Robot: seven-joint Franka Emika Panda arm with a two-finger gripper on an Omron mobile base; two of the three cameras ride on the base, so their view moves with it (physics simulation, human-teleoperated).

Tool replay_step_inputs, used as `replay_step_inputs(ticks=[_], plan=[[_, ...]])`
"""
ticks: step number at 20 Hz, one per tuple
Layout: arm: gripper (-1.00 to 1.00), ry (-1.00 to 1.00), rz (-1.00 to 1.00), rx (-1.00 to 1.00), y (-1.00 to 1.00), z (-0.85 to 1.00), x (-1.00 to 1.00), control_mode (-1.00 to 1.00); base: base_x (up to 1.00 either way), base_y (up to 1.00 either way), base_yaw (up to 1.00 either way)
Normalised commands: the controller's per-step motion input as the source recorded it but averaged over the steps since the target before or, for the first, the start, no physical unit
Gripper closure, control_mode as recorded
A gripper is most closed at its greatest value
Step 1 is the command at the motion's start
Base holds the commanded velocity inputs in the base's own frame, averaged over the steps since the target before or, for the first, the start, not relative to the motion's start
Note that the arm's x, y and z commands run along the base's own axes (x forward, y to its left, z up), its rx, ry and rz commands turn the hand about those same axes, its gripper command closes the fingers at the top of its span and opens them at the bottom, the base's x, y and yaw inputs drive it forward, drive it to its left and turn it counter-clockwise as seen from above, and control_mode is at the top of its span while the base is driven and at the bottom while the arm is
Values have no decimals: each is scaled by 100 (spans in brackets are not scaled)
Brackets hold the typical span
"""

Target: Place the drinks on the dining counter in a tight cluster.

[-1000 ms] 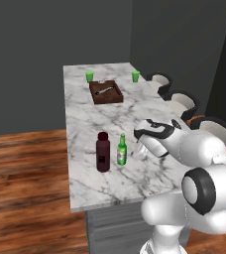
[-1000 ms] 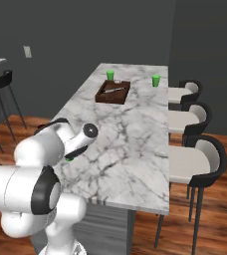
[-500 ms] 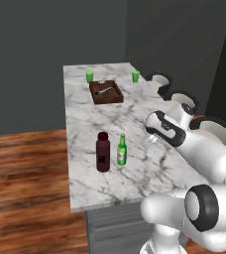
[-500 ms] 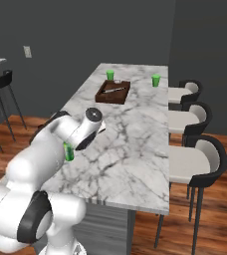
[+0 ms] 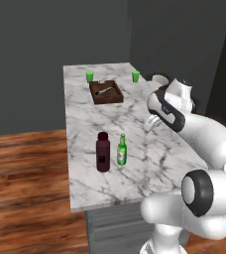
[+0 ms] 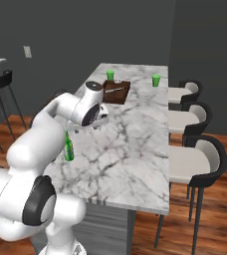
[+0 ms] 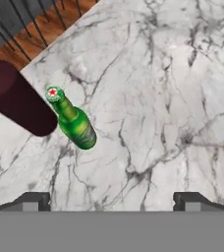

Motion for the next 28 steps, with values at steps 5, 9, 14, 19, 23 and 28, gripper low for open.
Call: replay_step_inputs(ticks=[5, 9, 14, 19, 23, 28], plan=[[-100, -9, -17, 0, 0, -18, -59, -100, 0, 0, 0], [-100, -4, -25, -2, -3, -25, -63, -100, 0, 0, 0], [-100, 0, -30, 0, -22, 0, -34, -100, 0, 0, 0], [-100, 11, -31, 0, -30, 1, -1, -100, 0, 0, 0], [-100, 4, -24, 1, -10, 11, -22, -100, 0, 0, 0], [-100, -17, -4, 14, 0, 15, -89, -100, 0, 0, 0]])
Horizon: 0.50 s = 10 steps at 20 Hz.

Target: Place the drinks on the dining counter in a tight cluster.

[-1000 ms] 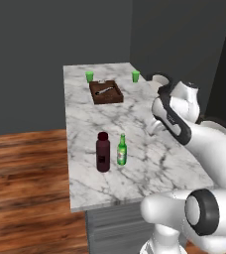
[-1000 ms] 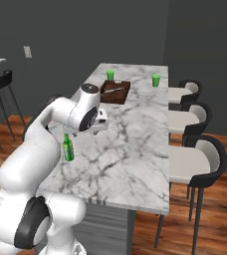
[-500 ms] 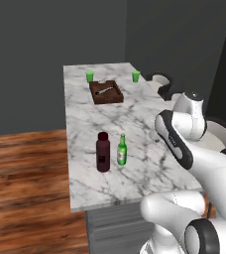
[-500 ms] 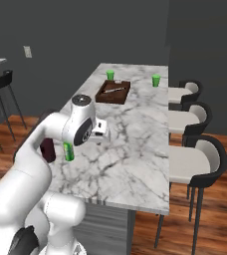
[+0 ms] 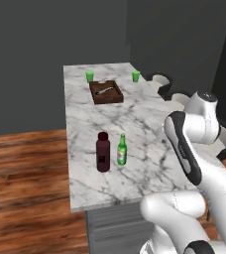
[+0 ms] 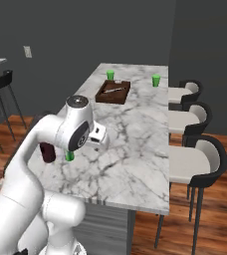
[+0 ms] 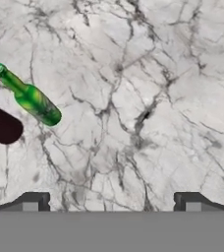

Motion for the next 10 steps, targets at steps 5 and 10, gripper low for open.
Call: replay_step_inputs(ticks=[5, 10], plan=[[-100, -12, 1, 14, 0, 39, -81, -100, 0, 0, 0], [-100, -1, 1, 1, 0, 58, -38, -100, 0, 0, 0]])
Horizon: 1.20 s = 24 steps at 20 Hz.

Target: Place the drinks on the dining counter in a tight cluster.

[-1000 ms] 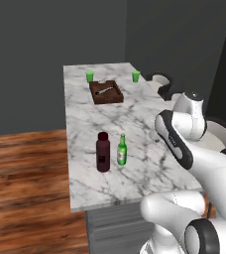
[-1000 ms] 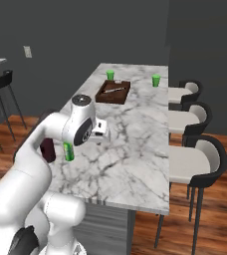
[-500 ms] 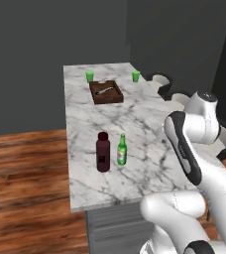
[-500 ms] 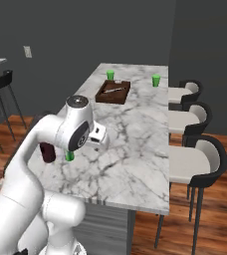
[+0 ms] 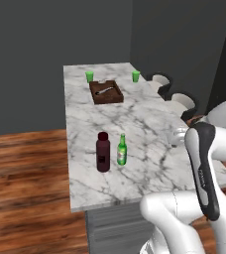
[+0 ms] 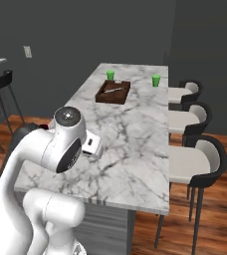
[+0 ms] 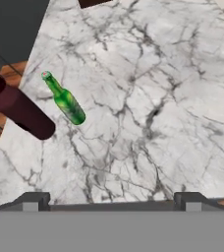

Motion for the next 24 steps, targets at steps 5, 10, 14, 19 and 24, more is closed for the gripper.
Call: replay_step_inputs(ticks=[5, 10, 14, 19, 24], plan=[[-100, 4, 0, -2, 0, 49, -6, -100, 0, 0, 0], [-100, 1, -3, -8, 11, 10, 0, -100, 0, 0, 0], [-100, 0, -1, -2, 2, 3, -1, -100, 0, 0, 0], [-100, -1, 0, 0, 0, 0, -14, 100, -29, 1, 0], [-100, 0, 0, 0, 0, 0, 0, 100, -88, 25, 10]])
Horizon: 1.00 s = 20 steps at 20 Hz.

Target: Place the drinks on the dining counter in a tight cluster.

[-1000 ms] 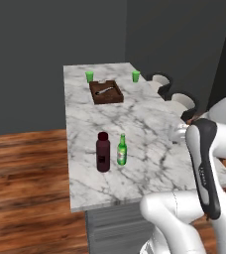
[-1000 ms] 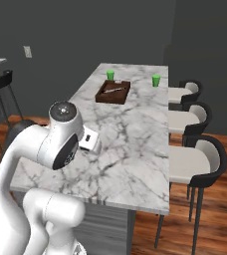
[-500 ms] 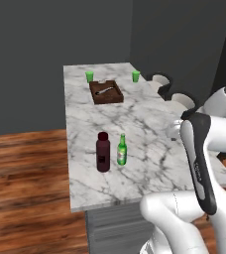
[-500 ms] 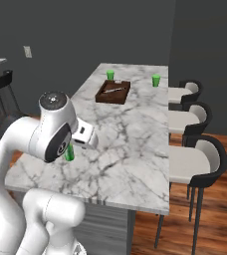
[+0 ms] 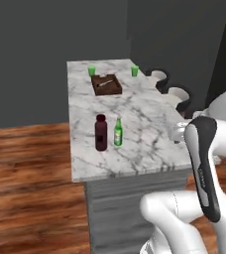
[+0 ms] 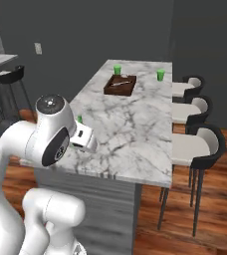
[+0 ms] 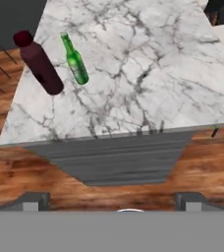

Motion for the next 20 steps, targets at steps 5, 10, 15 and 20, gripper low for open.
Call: replay_step_inputs(ticks=[5, 10, 15, 20], plan=[[-100, 0, 0, 0, 0, 0, 0, 100, -27, 89, 49], [-100, 0, 0, 0, 0, 0, 0, 100, 0, 97, 79], [-100, 0, 0, 0, 0, 0, 0, 100, 0, 92, 84], [-100, 0, 0, 0, 0, 0, 0, 100, 3, 100, 76]])
